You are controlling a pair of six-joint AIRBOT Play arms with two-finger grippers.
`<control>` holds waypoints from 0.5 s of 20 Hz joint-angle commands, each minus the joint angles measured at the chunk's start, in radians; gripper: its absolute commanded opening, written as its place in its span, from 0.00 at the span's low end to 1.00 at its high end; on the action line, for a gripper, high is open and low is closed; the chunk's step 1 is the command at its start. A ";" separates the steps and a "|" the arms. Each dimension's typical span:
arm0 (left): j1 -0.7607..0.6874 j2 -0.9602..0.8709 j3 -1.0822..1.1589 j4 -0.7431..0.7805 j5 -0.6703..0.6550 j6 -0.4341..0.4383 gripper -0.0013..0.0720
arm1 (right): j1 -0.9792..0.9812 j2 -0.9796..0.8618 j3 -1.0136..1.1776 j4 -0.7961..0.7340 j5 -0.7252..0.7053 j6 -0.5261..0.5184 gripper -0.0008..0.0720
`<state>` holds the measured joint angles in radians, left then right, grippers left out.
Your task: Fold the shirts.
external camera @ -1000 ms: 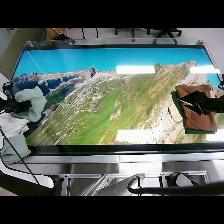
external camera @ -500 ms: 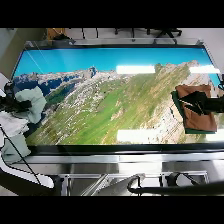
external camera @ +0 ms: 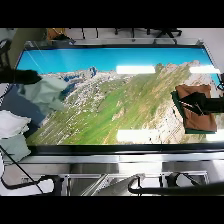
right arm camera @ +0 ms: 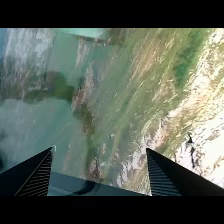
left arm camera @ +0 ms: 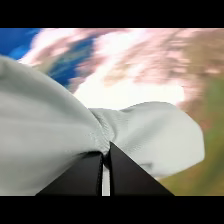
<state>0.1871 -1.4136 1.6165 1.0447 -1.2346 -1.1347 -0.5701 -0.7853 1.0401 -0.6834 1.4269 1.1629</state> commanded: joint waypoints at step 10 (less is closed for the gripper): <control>-0.539 -0.032 -0.239 -0.068 0.060 -0.116 0.88 | 0.020 0.000 -0.039 0.014 0.034 -0.016 0.89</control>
<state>-0.3019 -1.4055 1.3823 0.9775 -1.1782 -1.2053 -0.5644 -0.7853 1.0157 -0.6785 1.4574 1.1473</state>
